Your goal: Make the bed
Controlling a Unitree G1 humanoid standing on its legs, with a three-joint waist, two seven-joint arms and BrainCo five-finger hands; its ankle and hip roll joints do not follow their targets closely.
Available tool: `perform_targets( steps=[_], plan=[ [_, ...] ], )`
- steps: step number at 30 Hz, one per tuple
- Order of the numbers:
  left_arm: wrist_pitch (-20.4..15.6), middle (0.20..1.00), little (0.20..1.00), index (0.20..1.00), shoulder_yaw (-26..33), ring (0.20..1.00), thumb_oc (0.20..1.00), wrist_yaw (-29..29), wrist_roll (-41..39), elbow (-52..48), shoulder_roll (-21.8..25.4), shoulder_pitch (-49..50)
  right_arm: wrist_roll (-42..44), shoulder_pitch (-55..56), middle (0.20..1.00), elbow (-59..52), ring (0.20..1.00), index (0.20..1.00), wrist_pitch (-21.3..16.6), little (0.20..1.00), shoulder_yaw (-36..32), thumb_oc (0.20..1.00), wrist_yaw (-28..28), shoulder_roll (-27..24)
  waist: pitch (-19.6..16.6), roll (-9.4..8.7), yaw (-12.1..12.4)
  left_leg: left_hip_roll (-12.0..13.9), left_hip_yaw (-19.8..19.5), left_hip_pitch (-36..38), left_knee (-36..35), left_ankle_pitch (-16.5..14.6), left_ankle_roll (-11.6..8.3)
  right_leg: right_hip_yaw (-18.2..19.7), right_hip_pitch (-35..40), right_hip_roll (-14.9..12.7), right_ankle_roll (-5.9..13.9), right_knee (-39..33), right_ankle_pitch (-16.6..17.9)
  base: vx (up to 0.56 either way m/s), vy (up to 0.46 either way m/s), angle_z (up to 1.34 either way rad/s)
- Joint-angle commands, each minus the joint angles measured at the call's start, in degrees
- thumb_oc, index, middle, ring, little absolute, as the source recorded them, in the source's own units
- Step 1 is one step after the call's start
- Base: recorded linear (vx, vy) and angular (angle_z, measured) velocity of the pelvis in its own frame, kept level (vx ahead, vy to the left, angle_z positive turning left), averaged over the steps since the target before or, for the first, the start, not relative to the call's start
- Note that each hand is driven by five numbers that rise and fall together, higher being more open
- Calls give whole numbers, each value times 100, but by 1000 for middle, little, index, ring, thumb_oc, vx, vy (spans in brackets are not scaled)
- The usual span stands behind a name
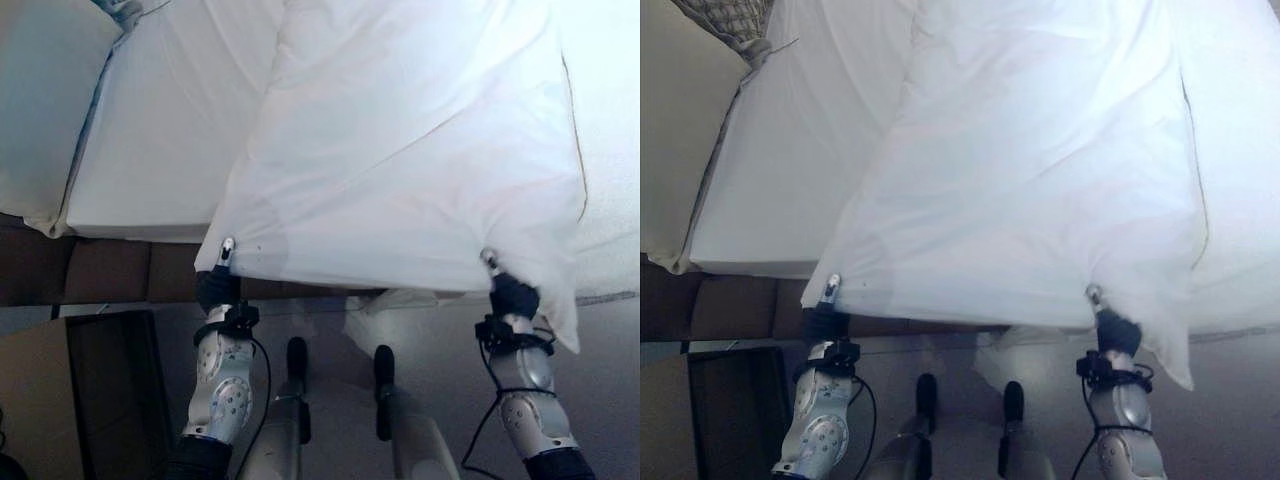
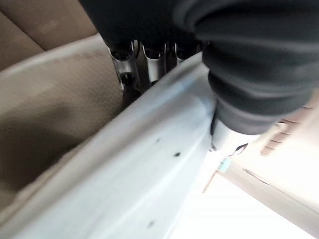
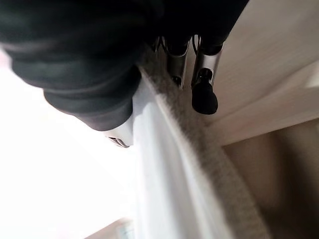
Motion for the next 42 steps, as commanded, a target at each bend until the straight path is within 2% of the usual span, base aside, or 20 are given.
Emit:
perform_targets(
  steps=[1,7,8,9,10,13,17,18,19,20,26,29,32,34,37,39,40,42],
  plan=[
    [-494,200,200,200,1557,200,200,186,-285,951,618,267,-438,320,200,1570,200,200,116,200,-108,200,-118,-264,-246,-305,202,-36,-139,-333,332,-54,-130,260,-142,-635,544,-869,1341,-11,12,6],
    [-324,200,200,200,1684,200,200,436,-271,4311,465,-510,-747,-307,200,4035,200,200,391,200,160,200,-261,-18,-170,-265,273,-42,-133,-386,393,-77,-134,196,-124,-683,531,-880,1368,1,19,8],
    [-326,200,200,200,1687,200,200,430,-275,4319,469,-519,-746,-315,200,4039,200,200,390,200,160,200,-260,-17,-180,-270,268,-49,-134,-404,388,-63,-132,196,-141,-689,533,-884,1377,15,26,7],
    [-189,200,200,200,1733,200,200,518,-8,5256,568,-763,-716,-508,200,4528,200,200,423,200,224,200,-240,85,-227,-270,273,-43,-108,-419,401,-74,-143,200,-145,-702,532,-909,1384,9,19,4],
    [-192,200,200,200,1737,200,200,510,-12,5272,575,-778,-714,-520,200,4538,200,200,419,200,224,200,-236,87,-221,-273,274,-43,-107,-422,404,-76,-143,201,-147,-702,532,-909,1384,0,0,0],
    [-3,200,200,200,1836,200,200,639,412,6320,710,-860,-842,-666,200,5108,200,200,498,200,349,200,-267,231,-303,-290,280,-26,-79,-419,400,-109,-146,206,-149,-722,527,-938,1397,10,23,0],
    [82,200,200,200,1745,200,200,503,534,6544,644,-715,-894,-595,200,5264,200,200,505,200,375,200,-264,316,-374,-293,272,-35,-54,-395,417,-145,-129,214,-118,-745,526,-930,1382,5,8,0],
    [82,200,200,200,1745,200,200,502,533,6545,644,-714,-894,-594,354,5264,354,354,505,354,375,354,-264,316,-373,-293,272,-35,-54,-392,416,-145,-129,214,-116,-745,526,-931,1381,0,0,0],
    [126,420,420,420,1645,420,420,404,594,6561,586,-630,-980,-549,909,5328,909,909,539,909,386,909,-262,321,-406,-270,268,-36,-61,-341,406,-157,-122,208,-82,-753,523,-907,1363,0,0,0],
    [149,1000,1000,1000,1609,1000,1000,329,611,6584,569,-583,-1008,-522,1000,5328,1000,1000,548,1000,400,1000,-244,332,-422,-267,268,-32,-67,-313,394,-156,-120,197,-60,-753,524,-905,1358,30,-6,3],
    [264,1000,1000,1000,1293,1000,1000,66,996,6540,483,-345,-1320,-388,1000,5499,1000,1000,648,1000,434,1000,-156,343,-532,-221,279,-4,-120,-109,245,-114,-142,120,101,-757,530,-930,1324,38,-23,8],
    [356,1000,1000,1000,622,1000,1000,-149,1980,6487,412,-45,-1513,-258,1000,5647,1000,1000,684,1000,399,1000,-105,311,-625,-178,279,17,-182,-1,141,-79,-152,26,212,-770,544,-996,1321,43,-40,9],
    [353,1000,1000,1000,443,1000,1000,-204,2227,6340,385,131,-1547,-149,1000,5609,1000,1000,673,1000,360,1000,-82,302,-680,-140,277,20,-213,44,118,-79,-156,0,271,-784,557,-1013,1316,46,-27,7],
    [443,1000,1000,1000,62,1000,1000,-358,2812,6380,389,283,-1609,-106,1000,5665,1000,1000,653,1000,341,1000,-54,276,-717,-91,266,31,-224,103,98,-87,-153,-7,311,-775,566,-991,1282,47,-24,2],
    [443,1000,1000,1000,61,1000,1000,-357,2813,6379,389,283,-1610,-105,1000,5665,1000,1000,653,1000,340,1000,-54,275,-713,-90,268,32,-225,109,97,-89,-154,-8,317,-774,565,-991,1282,10,-7,0],
    [436,1000,1000,1000,-37,1000,1000,-393,3121,6376,461,373,-1741,-38,1000,5725,1000,1000,689,1000,357,1000,-16,271,-749,-42,240,42,-264,155,41,-74,-153,4,353,-757,557,-1004,1271,54,-37,0],
    [375,1000,1000,1000,-356,1000,1000,-290,3764,6247,538,375,-1786,-31,1000,5646,1000,1000,670,1000,410,1000,-11,282,-775,-41,237,54,-265,188,3,-78,-156,-2,392,-747,568,-1053,1277,40,-27,-1],
    [372,1000,1000,1000,-466,1000,1000,-278,3911,6140,586,360,-1775,-28,1000,5601,1000,1000,639,1000,427,1000,-12,270,-792,-40,233,53,-265,178,-1,-76,-153,3,380,-750,570,-1055,1277,0,0,0]
  ],
)
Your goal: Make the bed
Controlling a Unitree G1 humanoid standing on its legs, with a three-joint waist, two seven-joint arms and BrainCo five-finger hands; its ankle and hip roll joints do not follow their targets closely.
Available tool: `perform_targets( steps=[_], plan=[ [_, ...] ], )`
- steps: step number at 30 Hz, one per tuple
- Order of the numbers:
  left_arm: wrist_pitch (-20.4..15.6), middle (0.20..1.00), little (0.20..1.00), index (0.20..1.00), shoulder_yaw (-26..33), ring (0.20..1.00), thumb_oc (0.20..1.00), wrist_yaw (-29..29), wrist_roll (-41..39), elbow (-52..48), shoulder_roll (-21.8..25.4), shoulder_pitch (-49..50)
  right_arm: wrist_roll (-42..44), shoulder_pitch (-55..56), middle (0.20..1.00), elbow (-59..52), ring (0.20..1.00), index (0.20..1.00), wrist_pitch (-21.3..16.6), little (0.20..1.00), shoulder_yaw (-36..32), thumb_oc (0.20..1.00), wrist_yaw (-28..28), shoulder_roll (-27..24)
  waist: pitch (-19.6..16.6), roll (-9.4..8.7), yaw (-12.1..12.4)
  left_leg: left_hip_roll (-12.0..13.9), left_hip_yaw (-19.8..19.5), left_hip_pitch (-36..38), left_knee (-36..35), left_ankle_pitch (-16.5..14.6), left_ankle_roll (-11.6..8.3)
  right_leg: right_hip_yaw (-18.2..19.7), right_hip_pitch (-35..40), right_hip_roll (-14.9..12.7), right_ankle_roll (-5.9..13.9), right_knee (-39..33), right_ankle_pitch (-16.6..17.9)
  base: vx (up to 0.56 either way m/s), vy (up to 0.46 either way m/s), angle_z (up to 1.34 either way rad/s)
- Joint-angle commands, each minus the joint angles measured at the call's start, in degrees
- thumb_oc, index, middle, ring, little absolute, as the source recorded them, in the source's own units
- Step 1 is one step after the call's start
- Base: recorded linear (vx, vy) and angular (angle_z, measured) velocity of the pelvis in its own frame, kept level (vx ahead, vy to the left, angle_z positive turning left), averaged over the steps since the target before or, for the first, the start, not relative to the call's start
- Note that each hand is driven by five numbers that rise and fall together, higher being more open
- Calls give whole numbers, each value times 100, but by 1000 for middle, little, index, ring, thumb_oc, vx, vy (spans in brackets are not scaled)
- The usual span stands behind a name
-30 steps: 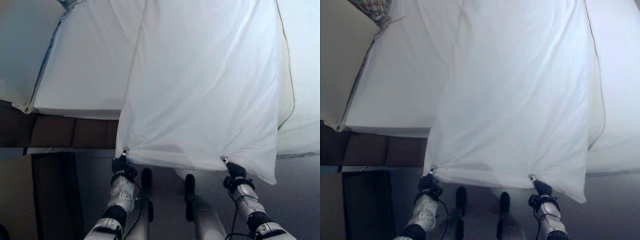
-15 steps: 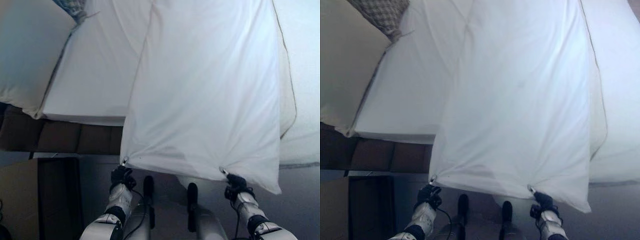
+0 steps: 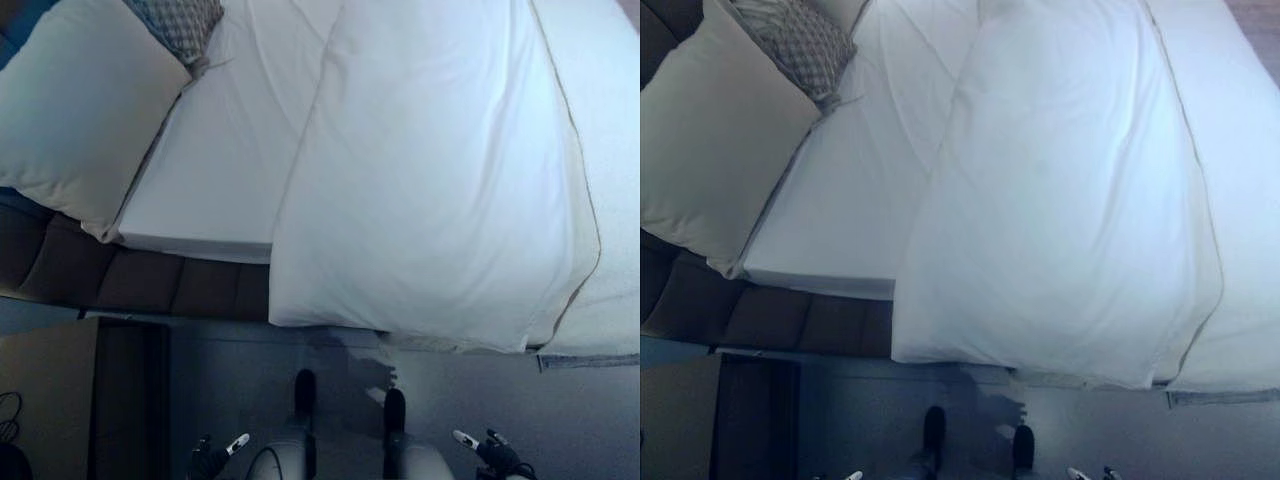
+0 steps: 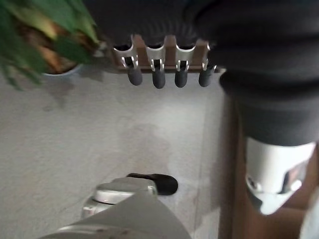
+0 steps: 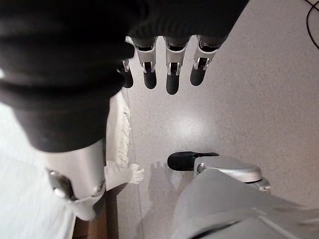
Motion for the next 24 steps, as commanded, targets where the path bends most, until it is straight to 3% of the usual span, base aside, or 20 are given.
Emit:
perform_targets(
  steps=[1,9,12,15,17,19,24],
  plan=[
    [-159,1000,1000,1000,-309,1000,1000,59,1052,-473,251,-38,-93,48,1000,-344,1000,1000,-143,1000,107,1000,-31,-113,89,-234,45,130,-103,-230,465,-264,-160,288,-327,-725,538,-294,950,0,0,0],
    [-580,1000,1000,1000,-1168,1000,1000,-409,1133,-1168,722,-741,120,-441,1000,-1305,1000,1000,-559,1000,314,1000,-23,-372,113,-244,-51,142,-1,-263,537,-331,-161,397,-446,-696,543,-192,889,-9,6,-4],
    [-826,1000,1000,1000,-1586,1000,1000,-834,590,-1870,915,-1189,401,-677,1000,-2174,1000,1000,-716,1000,603,1000,293,-618,200,-275,-108,134,63,-352,613,-350,-167,493,-600,-683,531,-89,859,-55,2,-7],
    [-851,1000,1000,1000,-1848,1000,1000,-1121,213,-2163,983,-1506,590,-920,1000,-2453,1000,1000,-733,1000,802,1000,501,-804,329,-275,-127,133,75,-459,708,-357,-172,539,-736,-666,513,21,829,-67,-4,-12],
    [-880,1000,1000,1000,-2478,1000,1000,-1546,0,-2443,1110,-2195,946,-1429,1000,-2547,1000,1000,-707,1000,1036,1000,773,-950,539,-250,-162,123,100,-627,846,-364,-185,580,-935,-647,480,195,781,-116,-4,-10],
    [-836,1000,1000,1000,-2730,1000,1000,-1814,-321,-2531,1082,-2660,1228,-1786,1000,-2545,1000,1000,-656,1000,1213,1000,970,-996,674,-229,-186,102,109,-799,1035,-396,-200,626,-1122,-625,456,398,716,-111,-11,1],
    [-682,1000,1000,1000,-3085,1000,1000,-2183,-882,-2658,954,-3368,1610,-2352,1000,-2561,1000,1000,-550,1000,1468,1000,1146,-982,872,-182,-226,94,148,-1181,1411,-460,-226,734,-1552,-560,435,766,610,-89,-6,-3]
  ],
)
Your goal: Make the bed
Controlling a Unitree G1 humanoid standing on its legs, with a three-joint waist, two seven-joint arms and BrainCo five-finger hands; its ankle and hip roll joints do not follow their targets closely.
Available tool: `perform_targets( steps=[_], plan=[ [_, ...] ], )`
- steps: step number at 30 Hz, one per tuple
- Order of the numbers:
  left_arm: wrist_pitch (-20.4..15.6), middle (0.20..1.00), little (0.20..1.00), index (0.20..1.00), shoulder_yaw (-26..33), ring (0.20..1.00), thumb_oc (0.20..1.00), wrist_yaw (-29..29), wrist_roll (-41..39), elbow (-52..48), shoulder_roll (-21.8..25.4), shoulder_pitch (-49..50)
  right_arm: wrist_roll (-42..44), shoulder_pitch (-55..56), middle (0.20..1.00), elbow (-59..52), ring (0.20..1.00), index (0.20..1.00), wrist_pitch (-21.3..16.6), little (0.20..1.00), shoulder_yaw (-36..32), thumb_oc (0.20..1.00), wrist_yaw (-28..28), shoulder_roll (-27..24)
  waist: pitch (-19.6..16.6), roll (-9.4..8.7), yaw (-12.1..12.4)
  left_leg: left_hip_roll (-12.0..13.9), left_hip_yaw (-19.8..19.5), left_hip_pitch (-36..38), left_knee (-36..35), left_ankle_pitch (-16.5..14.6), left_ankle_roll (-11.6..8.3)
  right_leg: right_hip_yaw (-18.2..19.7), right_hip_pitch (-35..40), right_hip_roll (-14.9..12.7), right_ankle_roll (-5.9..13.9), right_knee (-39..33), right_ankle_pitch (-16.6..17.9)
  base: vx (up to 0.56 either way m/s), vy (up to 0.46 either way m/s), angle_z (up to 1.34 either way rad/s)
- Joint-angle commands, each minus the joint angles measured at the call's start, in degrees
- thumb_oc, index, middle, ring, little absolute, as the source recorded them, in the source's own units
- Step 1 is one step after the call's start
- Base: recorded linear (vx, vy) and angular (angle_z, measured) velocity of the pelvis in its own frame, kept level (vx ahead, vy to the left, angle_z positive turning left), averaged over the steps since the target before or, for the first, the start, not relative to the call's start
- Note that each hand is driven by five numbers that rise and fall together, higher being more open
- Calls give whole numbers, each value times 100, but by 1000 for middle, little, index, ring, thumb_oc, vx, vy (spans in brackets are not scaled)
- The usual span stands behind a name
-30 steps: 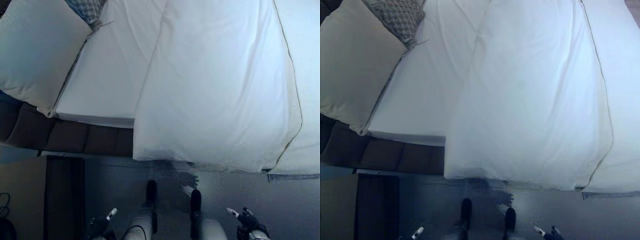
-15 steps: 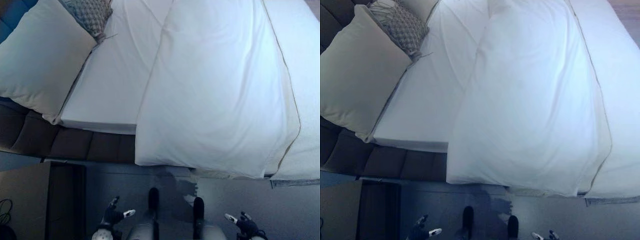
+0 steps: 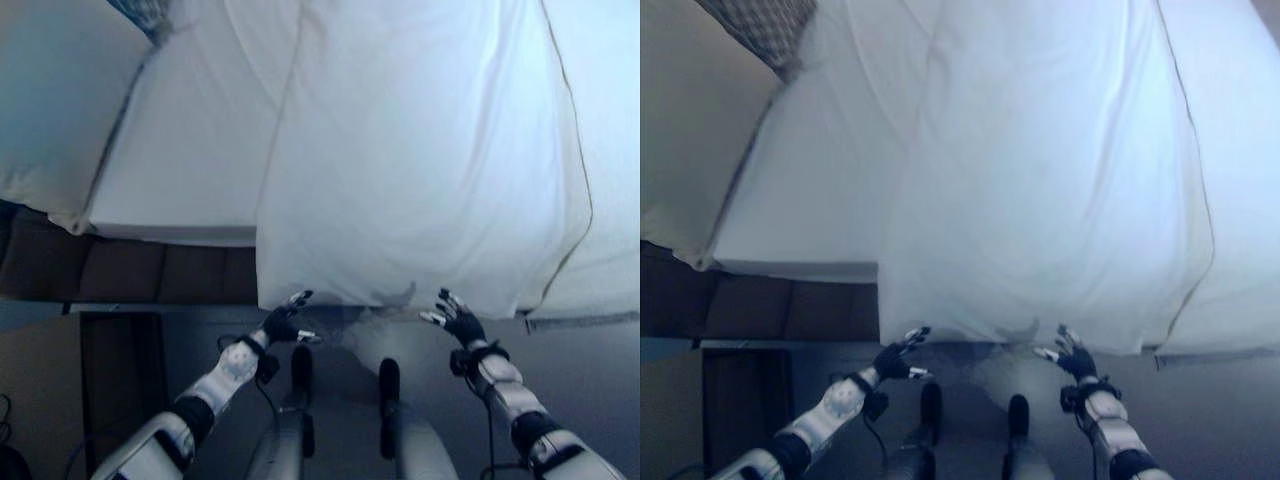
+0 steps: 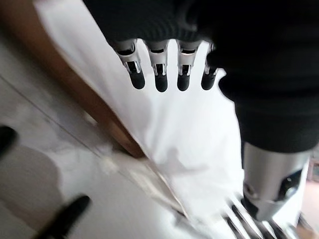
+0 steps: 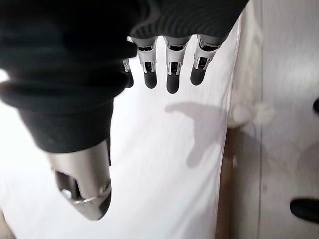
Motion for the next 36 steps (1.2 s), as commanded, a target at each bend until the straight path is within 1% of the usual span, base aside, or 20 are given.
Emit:
perform_targets(
  steps=[1,4,5,9,10,12,17,18,20,21,22,24,26,27,28,31,32,33,34,36],
  plan=[
    [-6,1000,1000,1000,-61,1000,1000,-542,-668,-37,-263,-316,606,-161,1000,-277,1000,1000,48,1000,206,1000,370,-129,-126,-77,-39,153,-39,-539,1075,-561,-293,413,-572,-460,352,-37,713,-74,-17,-3],
    [76,1000,1000,1000,-141,1000,1000,-706,-874,72,-400,-613,808,-369,1000,-228,1000,1000,140,1000,319,1000,479,-110,-74,-72,-70,174,-28,-763,1294,-613,-299,468,-820,-440,335,207,654,-75,-13,3],
    [163,1000,1000,1000,-70,1000,1000,-740,-1040,270,-574,-793,1073,-580,1000,-184,1000,1000,193,1000,385,1000,562,-56,-40,-70,-107,187,-33,-978,1451,-643,-311,484,-1032,-426,328,359,623,-75,-2,3],
    [128,1000,1000,1000,-13,1000,1000,-425,-684,685,-753,-1447,1109,-1226,1000,33,1000,1000,225,1000,521,1000,483,-86,70,-85,-133,246,28,-1503,1916,-726,-334,611,-1641,-396,295,805,583,-75,0,-1],
    [127,1000,1000,1000,-11,1000,1000,-425,-683,687,-754,-1450,1110,-1231,1000,37,1000,1000,224,1000,521,1000,485,-86,61,-84,-131,248,29,-1522,1929,-730,-334,615,-1660,-393,295,816,580,-62,6,-2],
    [63,1000,1000,1000,31,1000,1000,-33,-255,1010,-812,-1972,939,-1877,1000,299,1000,1000,206,1000,609,1000,308,-217,125,-87,-137,275,55,-1864,2210,-803,-342,685,-1974,-373,289,1037,522,-67,10,-8],
    [14,1000,1000,1000,203,1000,1000,669,183,1450,-762,-2805,791,-2925,1000,769,1000,1000,91,1000,645,1000,-132,-371,242,-100,-147,340,49,-2419,2741,-914,-375,751,-2567,-309,227,1612,398,-36,-3,-8],
    [3,1000,1000,1000,262,1000,1000,846,283,1503,-655,-2968,564,-3141,1000,872,1000,1000,69,1000,694,1000,-260,-448,240,-107,-147,367,53,-2490,2785,-944,-368,749,-2646,-306,221,1641,384,0,0,0],
    [12,1000,1000,1000,427,1000,1000,1039,245,1648,-595,-3174,315,-3501,1000,1012,1000,1000,85,1000,831,1000,-397,-456,283,-124,-144,405,77,-2623,2912,-989,-357,778,-2797,-271,213,1759,366,-14,14,-8],
    [12,1000,1000,1000,427,1000,1000,1038,245,1649,-594,-3175,315,-3504,1000,1014,1000,1000,85,1000,832,1000,-396,-455,256,-126,-149,398,79,-2655,2904,-974,-355,781,-2831,-276,215,1756,377,-13,17,-11],
    [2,1000,1000,1000,504,1000,1000,1260,230,1726,-466,-3471,16,-3925,1000,1131,1000,1000,37,1000,981,1000,-594,-496,302,-151,-151,440,99,-2812,3073,-1015,-363,812,-2988,-249,209,1886,349,-2,15,-8],
    [12,1000,1000,1000,534,1000,1000,1339,231,1801,-403,-3571,-89,-4058,1000,1160,1000,1000,42,1000,1040,1000,-648,-498,295,-161,-155,456,107,-2920,3196,-1049,-353,827,-3113,-236,203,2000,315,7,9,-10],
    [49,1000,1000,1000,538,1000,1000,1685,432,1978,-213,-3954,-646,-4565,1000,1397,1000,1000,37,1000,1293,1000,-940,-590,316,-188,-162,485,89,-3057,3372,-1112,-366,794,-3247,-225,164,2213,199,16,-11,-9],
    [49,1000,1000,1000,539,1000,1000,1684,432,1979,-212,-3956,-646,-4568,1000,1398,1000,1000,37,1000,1294,1000,-940,-589,293,-188,-168,478,89,-3084,3363,-1096,-364,796,-3274,-230,166,2207,211,32,-19,-6],
    [94,1000,1000,1000,631,1000,1000,1916,422,2101,-79,-4191,-1016,-4875,1000,1572,1000,1000,111,1000,1466,1000,-1160,-634,302,-196,-168,481,64,-3151,3460,-1146,-370,782,-3332,-220,151,2295,154,33,-5,-4],
    [192,1000,1000,1000,688,1000,1000,2161,567,2245,162,-4350,-1344,-5138,1000,1789,1000,1000,160,1000,1506,1000,-1515,-722,294,-182,-169,482,70,-3190,3480,-1177,-351,778,-3392,-215,144,2364,105,29,-1,-2],
    [192,1000,1000,1000,689,1000,1000,2160,567,2245,164,-4352,-1344,-5142,1000,1790,1000,1000,160,1000,1506,1000,-1515,-721,273,-184,-174,475,72,-3215,3469,-1159,-349,781,-3419,-220,146,2356,119,35,10,0],
    [299,1000,1000,1000,774,1000,1000,2347,581,2399,313,-4459,-1612,-5289,1000,2014,1000,1000,285,1000,1546,1000,-1744,-802,297,-170,-171,468,77,-3159,3418,-1172,-351,774,-3375,-214,139,2335,92,0,0,0],
    [299,1000,1000,1000,774,1000,1000,2347,581,2400,315,-4461,-1612,-5293,1000,2016,1000,1000,285,1000,1547,1000,-1744,-801,271,-172,-178,460,78,-3189,3405,-1151,-348,777,-3406,-221,140,2325,109,34,6,0],
    [393,1000,1000,1000,962,1000,1000,2466,323,2565,458,-4512,-1832,-5437,1000,2344,1000,1000,495,1000,1593,1000,-1911,-888,289,-176,-184,460,92,-3126,3303,-1131,-354,724,-3322,-233,138,2246,112,0,0,0]
  ],
)
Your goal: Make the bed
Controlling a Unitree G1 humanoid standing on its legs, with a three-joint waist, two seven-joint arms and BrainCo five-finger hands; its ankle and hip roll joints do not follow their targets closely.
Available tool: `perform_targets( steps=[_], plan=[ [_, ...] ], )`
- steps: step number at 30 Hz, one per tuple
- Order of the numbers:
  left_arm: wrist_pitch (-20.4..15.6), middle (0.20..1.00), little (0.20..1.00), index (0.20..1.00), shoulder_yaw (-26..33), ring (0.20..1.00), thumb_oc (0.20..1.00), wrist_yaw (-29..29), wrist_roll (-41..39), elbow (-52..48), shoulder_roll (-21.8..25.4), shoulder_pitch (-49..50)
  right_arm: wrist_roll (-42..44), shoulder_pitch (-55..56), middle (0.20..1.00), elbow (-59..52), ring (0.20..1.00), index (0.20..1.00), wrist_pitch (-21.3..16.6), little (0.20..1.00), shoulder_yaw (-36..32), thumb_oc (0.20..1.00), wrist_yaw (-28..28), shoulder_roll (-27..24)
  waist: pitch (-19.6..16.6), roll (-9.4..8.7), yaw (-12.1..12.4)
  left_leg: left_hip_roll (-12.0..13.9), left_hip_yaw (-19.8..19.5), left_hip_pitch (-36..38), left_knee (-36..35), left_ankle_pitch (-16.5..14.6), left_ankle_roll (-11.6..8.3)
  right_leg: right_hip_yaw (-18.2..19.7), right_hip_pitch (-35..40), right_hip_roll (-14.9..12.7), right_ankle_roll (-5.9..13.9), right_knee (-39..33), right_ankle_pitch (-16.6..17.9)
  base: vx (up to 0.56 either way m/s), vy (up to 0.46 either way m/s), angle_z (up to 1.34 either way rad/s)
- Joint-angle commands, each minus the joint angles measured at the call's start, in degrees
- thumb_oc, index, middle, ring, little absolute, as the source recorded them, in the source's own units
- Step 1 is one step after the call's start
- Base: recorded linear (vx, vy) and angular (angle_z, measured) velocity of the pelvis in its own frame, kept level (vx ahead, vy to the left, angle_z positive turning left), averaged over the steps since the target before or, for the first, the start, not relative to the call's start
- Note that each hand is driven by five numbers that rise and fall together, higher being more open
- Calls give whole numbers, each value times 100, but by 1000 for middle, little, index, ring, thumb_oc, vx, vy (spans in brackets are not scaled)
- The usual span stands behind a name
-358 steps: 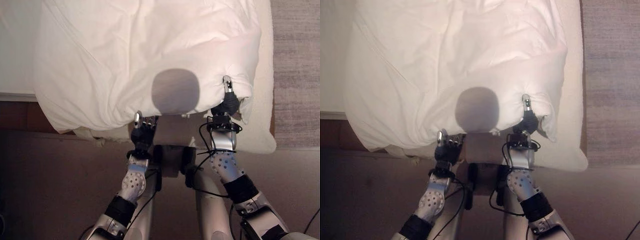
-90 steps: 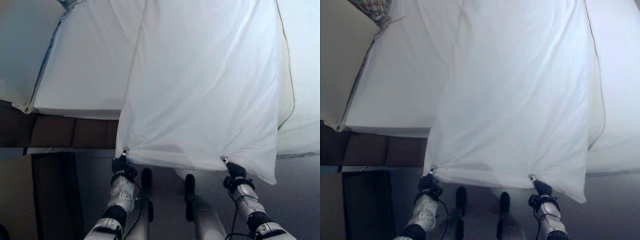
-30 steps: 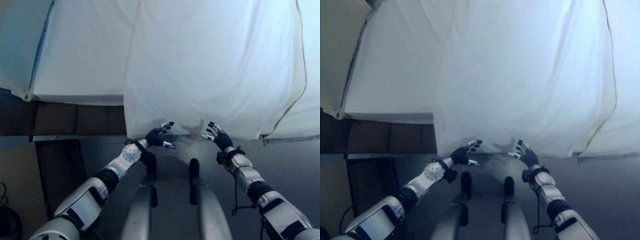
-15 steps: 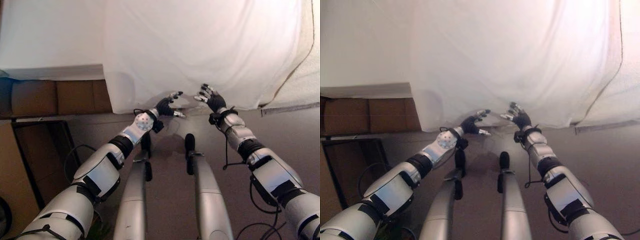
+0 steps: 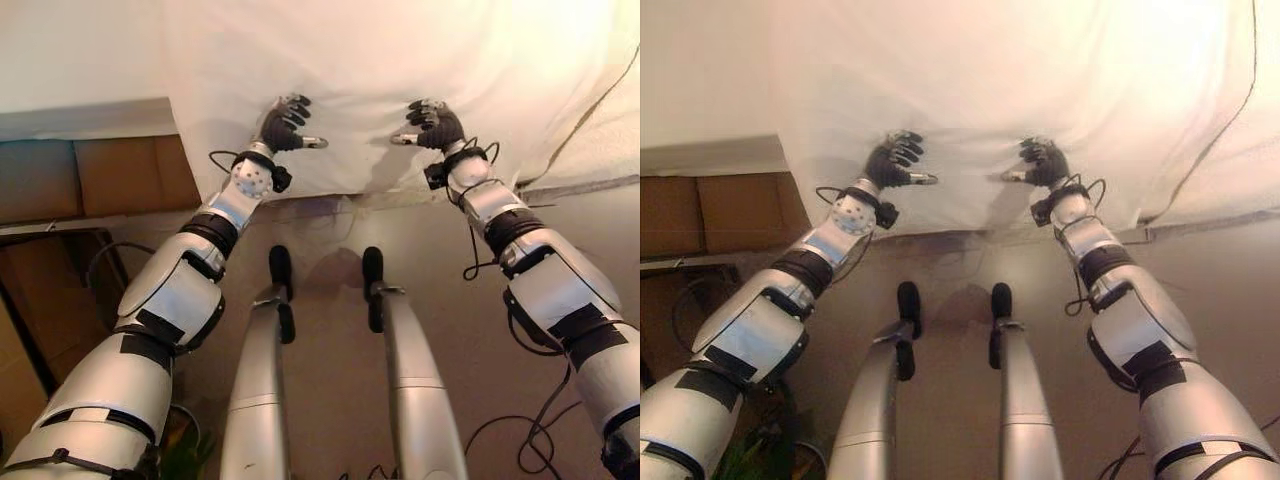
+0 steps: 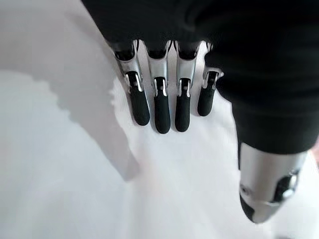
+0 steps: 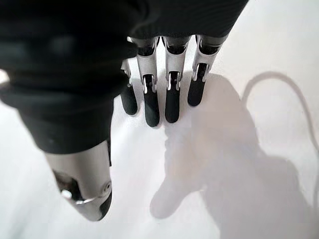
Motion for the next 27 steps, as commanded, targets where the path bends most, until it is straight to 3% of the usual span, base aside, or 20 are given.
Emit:
perform_targets(
  steps=[1,9,14,21,27],
  plan=[
    [86,1000,1000,1000,568,1000,1000,517,-273,552,266,-540,-415,-500,1000,381,1000,1000,158,1000,75,1000,-455,-439,-140,48,79,247,-109,299,381,-587,-334,154,326,-348,379,-710,498,31,7,1],
    [327,1000,1000,1000,946,1000,1000,834,-174,824,1132,-205,-635,-357,1000,759,1000,1000,434,1000,-130,1000,-757,-1073,-192,72,109,183,-191,417,-12,-461,-366,20,464,-390,398,-895,525,7,-7,2],
    [435,1000,1000,1000,1546,1000,1000,767,-134,968,1622,714,-423,431,1000,903,1000,1000,433,1000,-769,1000,-787,-1535,-182,100,172,127,-237,680,-325,-335,-370,-45,753,-380,376,-1150,583,23,-27,8],
    [345,1000,1000,1000,2635,1000,1000,719,-466,1015,1214,2276,-338,1817,1000,866,1000,1000,403,1000,-1717,1000,-799,-1431,-203,85,238,17,-257,1516,-1295,43,-416,-224,1633,-381,418,-2061,875,20,-21,10],
    [241,1000,1000,1000,3068,1000,1000,490,-501,1077,487,3646,-277,3387,1000,701,1000,1000,256,1000,-2415,1000,-668,-683,-466,38,315,56,-351,2860,-2432,382,-380,-375,2960,-386,496,-3018,1161,76,-37,6]
  ],
)
